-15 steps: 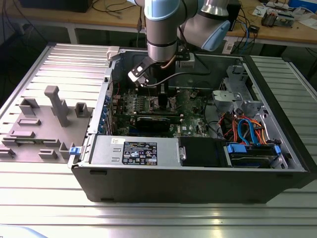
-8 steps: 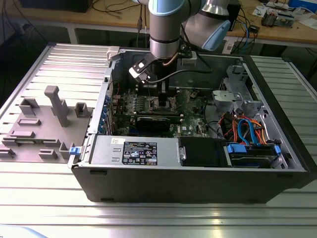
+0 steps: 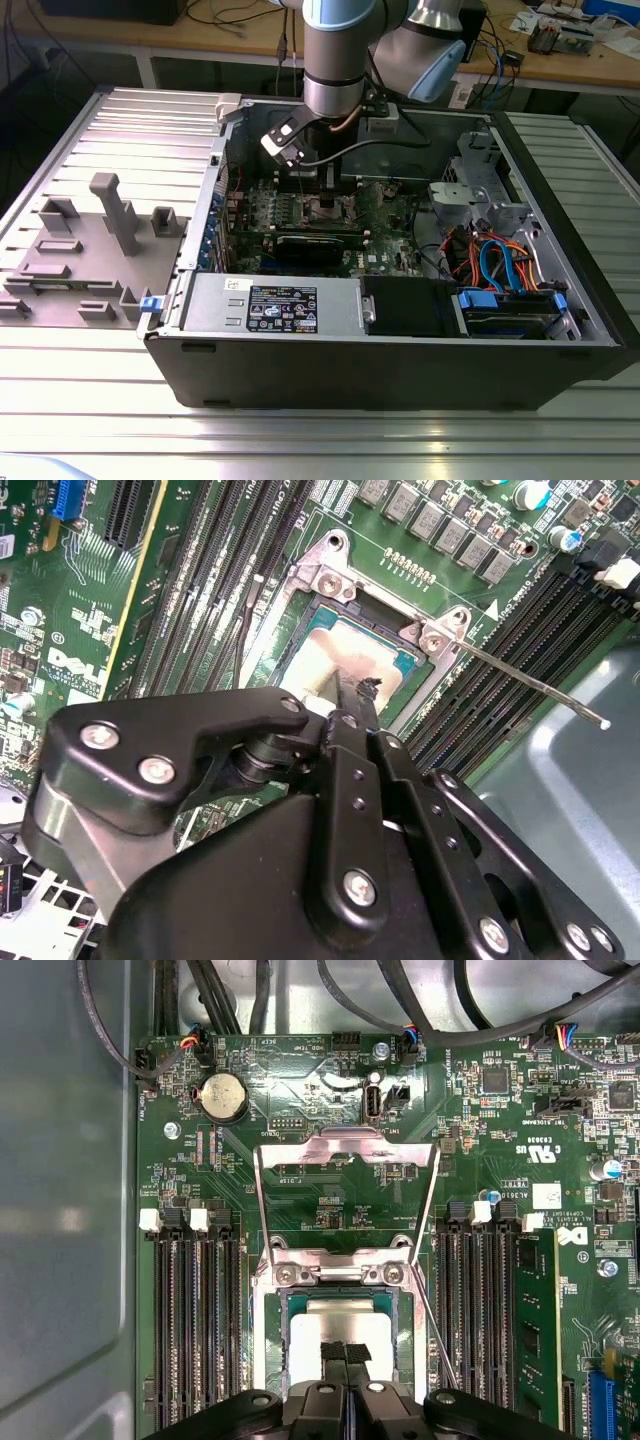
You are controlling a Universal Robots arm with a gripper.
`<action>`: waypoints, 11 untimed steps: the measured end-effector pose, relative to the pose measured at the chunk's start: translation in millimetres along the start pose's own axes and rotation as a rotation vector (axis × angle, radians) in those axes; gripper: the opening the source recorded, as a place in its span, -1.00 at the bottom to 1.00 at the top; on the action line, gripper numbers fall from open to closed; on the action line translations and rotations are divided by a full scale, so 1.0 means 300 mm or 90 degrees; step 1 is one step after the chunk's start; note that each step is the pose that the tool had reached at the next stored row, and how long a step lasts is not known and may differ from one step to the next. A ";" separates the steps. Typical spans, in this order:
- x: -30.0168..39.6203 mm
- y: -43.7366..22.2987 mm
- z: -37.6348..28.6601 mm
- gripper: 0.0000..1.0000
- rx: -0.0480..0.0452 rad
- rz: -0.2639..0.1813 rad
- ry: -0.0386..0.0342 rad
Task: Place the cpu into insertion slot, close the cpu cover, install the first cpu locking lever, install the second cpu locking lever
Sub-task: 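Place the cpu into insertion slot, then close the cpu cover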
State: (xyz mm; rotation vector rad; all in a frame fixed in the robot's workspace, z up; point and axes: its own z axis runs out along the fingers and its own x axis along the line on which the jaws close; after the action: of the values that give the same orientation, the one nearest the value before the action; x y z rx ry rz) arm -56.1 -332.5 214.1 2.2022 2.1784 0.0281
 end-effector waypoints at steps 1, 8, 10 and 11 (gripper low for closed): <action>0.000 0.000 0.000 -0.79 0.0001 0.000 0.0000; 0.000 0.001 0.000 -0.79 0.0004 0.000 0.0000; 0.000 0.001 0.000 -0.79 0.0005 0.000 0.0000; 0.000 0.001 0.000 -0.79 0.0005 0.000 0.0000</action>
State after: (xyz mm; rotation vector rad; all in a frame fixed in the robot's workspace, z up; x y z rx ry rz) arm -55.7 -332.5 214.1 2.2026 2.1788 0.0273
